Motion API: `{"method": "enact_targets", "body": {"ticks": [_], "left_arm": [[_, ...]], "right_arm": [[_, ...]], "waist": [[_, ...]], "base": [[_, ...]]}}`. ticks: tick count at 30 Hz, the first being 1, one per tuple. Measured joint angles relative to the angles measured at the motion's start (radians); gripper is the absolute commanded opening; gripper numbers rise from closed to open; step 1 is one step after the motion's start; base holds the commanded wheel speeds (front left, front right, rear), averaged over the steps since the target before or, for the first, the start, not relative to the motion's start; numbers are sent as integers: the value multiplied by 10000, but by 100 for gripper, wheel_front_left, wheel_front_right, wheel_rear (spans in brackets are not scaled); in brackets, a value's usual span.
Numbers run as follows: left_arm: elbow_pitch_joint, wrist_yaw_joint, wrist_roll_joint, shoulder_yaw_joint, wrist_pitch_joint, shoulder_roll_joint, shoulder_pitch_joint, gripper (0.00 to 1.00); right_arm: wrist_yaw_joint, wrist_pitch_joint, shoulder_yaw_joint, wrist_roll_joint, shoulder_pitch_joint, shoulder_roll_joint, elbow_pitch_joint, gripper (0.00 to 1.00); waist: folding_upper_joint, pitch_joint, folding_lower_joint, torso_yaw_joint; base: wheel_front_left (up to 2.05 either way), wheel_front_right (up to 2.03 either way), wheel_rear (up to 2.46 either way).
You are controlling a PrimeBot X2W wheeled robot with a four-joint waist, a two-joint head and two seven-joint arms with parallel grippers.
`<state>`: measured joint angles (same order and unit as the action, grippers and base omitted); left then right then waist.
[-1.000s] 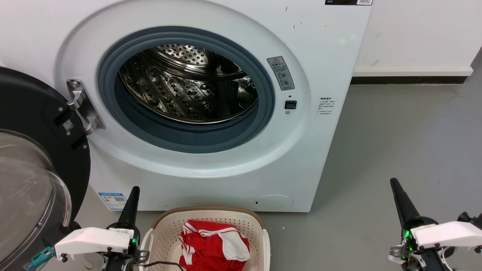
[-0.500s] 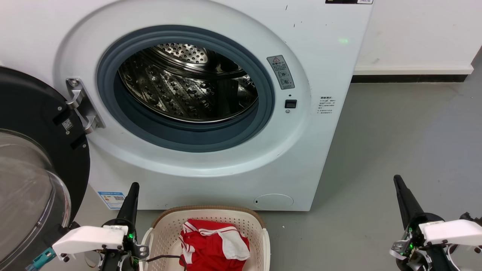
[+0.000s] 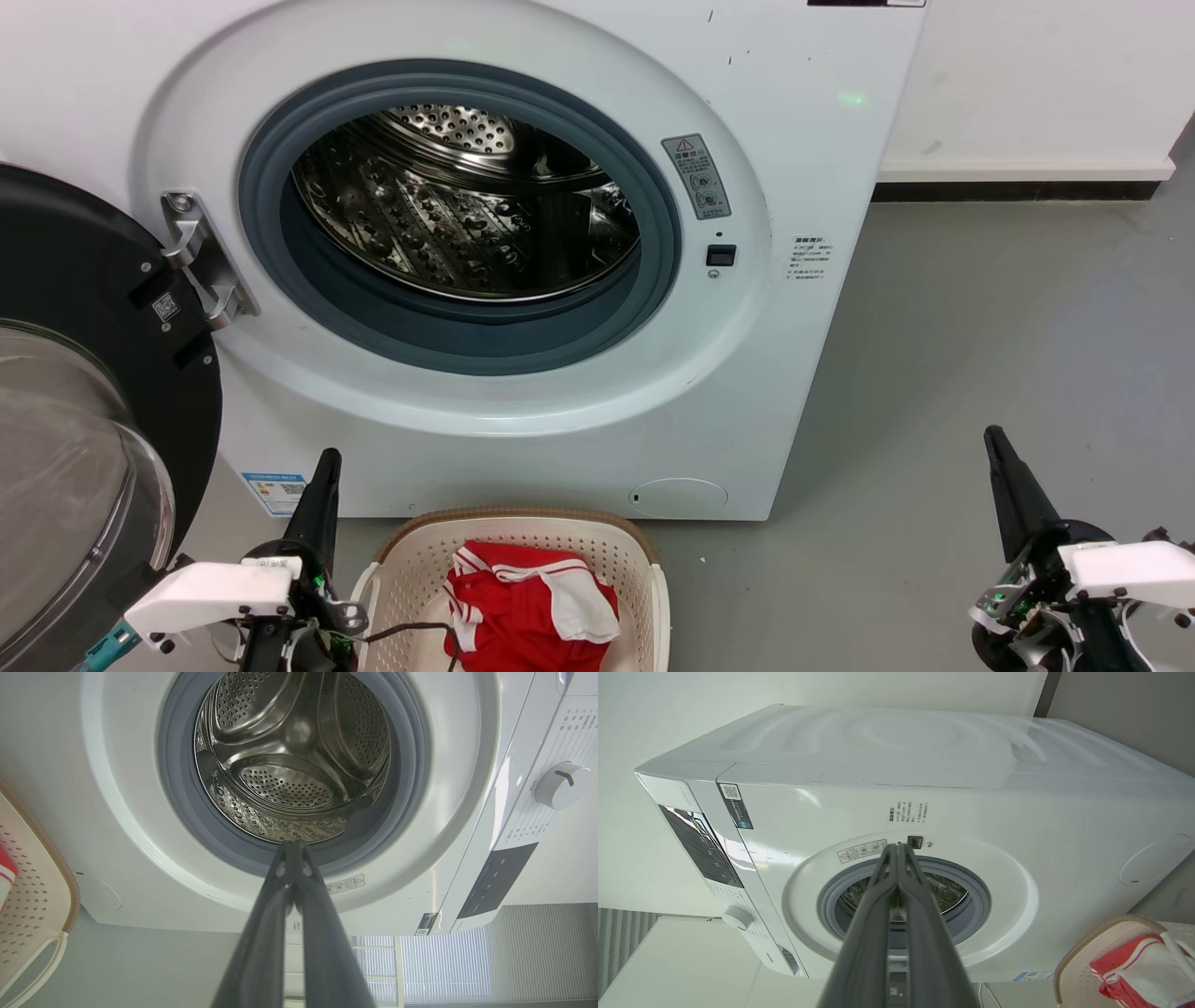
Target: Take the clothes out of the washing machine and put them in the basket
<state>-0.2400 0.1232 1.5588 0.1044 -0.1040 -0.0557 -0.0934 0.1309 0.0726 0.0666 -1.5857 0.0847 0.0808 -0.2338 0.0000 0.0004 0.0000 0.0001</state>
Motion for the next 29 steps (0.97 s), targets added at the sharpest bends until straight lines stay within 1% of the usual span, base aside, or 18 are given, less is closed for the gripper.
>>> {"method": "enact_targets", "body": {"ticks": [9,29], "left_arm": [[-63,59,533,100,-92,48,-127,0],[-65,61,535,102,-92,52,-132,0]], "right_arm": [[0,88,92,-573,148,-15,-82,0],[0,163,171,-525,148,-79,-90,0]], "waist": [[0,28,0,-2],[0,28,0,-2]], "base": [[0,0,0],[0,0,0]]}}
